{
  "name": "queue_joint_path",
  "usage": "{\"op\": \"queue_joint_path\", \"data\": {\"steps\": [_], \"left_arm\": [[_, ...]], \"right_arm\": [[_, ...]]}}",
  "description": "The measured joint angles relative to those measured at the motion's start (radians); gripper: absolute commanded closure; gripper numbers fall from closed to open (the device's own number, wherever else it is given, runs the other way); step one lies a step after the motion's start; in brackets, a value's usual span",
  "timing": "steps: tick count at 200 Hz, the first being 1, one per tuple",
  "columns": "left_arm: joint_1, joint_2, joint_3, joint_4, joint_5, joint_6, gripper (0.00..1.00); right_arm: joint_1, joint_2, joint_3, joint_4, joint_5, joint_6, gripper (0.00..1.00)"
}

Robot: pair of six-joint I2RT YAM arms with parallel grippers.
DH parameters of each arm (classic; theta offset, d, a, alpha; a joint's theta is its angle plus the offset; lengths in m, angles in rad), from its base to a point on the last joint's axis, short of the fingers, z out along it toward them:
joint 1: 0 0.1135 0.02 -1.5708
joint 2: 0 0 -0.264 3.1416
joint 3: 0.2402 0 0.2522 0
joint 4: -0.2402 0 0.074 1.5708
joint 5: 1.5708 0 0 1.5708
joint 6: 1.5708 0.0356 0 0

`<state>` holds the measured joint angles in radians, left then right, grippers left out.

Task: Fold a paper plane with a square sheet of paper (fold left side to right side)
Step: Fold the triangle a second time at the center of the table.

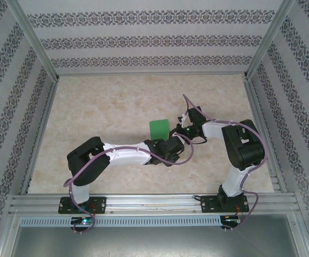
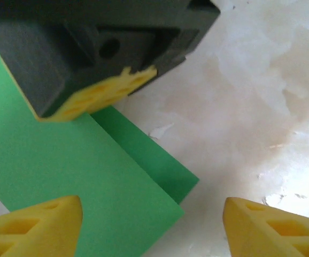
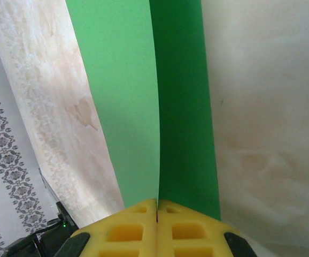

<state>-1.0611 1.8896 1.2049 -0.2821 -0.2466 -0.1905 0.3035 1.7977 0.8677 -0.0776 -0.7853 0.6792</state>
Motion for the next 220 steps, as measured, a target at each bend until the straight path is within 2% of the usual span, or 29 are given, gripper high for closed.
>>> {"op": "queue_joint_path", "data": {"steps": [45,98,149,184,220], "left_arm": [[0.000,0.031,0.013,-0.004,-0.023,0.000,0.61],[0.000,0.031,0.013,-0.004,-0.032,0.000,0.83],[0.001,0.030,0.010,-0.002,-0.032,-0.002,0.94],[0.012,0.004,-0.026,0.020,0.010,-0.015,0.99],[0.046,-0.040,-0.079,0.060,0.112,-0.042,0.99]], "right_arm": [[0.000,0.000,0.000,0.000,0.000,0.000,0.99],[0.000,0.000,0.000,0.000,0.001,0.000,0.99],[0.000,0.000,0.000,0.000,0.001,0.000,0.94],[-0.001,-0.020,0.000,-0.008,0.002,-0.003,0.81],[-0.023,-0.089,0.000,-0.008,0.014,-0.009,0.67]]}}
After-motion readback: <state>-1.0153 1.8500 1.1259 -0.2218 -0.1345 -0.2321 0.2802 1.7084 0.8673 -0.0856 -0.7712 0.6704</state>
